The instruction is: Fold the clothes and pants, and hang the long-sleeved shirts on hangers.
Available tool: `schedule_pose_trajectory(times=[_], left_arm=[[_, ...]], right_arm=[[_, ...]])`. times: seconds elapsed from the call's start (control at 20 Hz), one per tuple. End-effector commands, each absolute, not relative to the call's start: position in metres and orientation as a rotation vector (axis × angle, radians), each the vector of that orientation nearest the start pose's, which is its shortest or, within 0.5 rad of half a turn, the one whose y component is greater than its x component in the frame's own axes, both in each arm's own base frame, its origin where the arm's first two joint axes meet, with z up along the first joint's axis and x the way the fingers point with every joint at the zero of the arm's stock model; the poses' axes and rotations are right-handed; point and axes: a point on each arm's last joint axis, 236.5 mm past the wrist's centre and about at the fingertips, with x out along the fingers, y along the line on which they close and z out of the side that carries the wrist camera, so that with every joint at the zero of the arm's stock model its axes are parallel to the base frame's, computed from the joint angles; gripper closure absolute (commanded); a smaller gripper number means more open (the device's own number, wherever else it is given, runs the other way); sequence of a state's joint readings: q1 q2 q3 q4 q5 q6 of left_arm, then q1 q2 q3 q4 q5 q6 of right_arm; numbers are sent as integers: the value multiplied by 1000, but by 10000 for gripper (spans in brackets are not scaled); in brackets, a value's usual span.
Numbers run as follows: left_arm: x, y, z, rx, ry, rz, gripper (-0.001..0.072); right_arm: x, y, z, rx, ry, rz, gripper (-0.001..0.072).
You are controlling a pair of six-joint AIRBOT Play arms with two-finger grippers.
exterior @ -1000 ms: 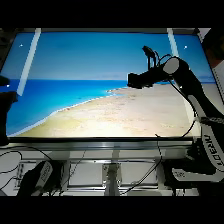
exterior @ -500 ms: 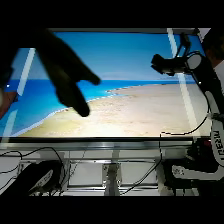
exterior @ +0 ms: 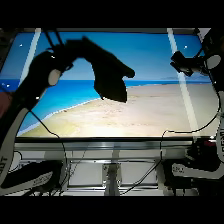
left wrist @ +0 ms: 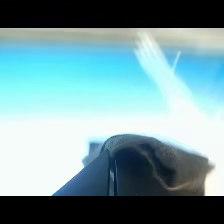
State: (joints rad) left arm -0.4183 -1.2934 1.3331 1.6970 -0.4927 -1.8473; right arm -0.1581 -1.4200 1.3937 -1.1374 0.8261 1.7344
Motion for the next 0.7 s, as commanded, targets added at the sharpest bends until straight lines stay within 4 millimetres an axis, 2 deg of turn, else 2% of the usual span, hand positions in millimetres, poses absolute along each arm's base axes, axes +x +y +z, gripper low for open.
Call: schedule_pose_trajectory(times=[0.0, 0.05, 0.1, 0.25, 0.3, 0.4, 0.5, 0.6, 0.65], left_arm=[[398, -194, 20, 273, 1140, -426, 699], [368, -193, -7, 335, 1270, -495, 701], [351, -186, -28, 375, 1347, -503, 700], [316, -154, -74, 457, 1482, -464, 699], [308, -143, -84, 490, 1510, -450, 699], [301, -134, -96, 521, 1523, -438, 699], [303, -135, -101, 512, 1507, -439, 699], [310, -139, -100, 492, 1472, -431, 699], [313, -141, -99, 490, 1461, -432, 699]], right_arm=[[508, -9, 87, 634, 844, -42, 696], [503, -7, 83, 632, 873, -36, 696], [497, -3, 78, 607, 909, -18, 696], [475, 12, 59, 554, 1043, 61, 698], [467, 26, 55, 559, 1087, 125, 699], [455, 69, 59, 605, 1138, 334, 700], [447, 112, 67, 657, 1161, 519, 699], [442, 141, 57, 653, 1201, 578, 684], [441, 156, 49, 642, 1221, 594, 480]])
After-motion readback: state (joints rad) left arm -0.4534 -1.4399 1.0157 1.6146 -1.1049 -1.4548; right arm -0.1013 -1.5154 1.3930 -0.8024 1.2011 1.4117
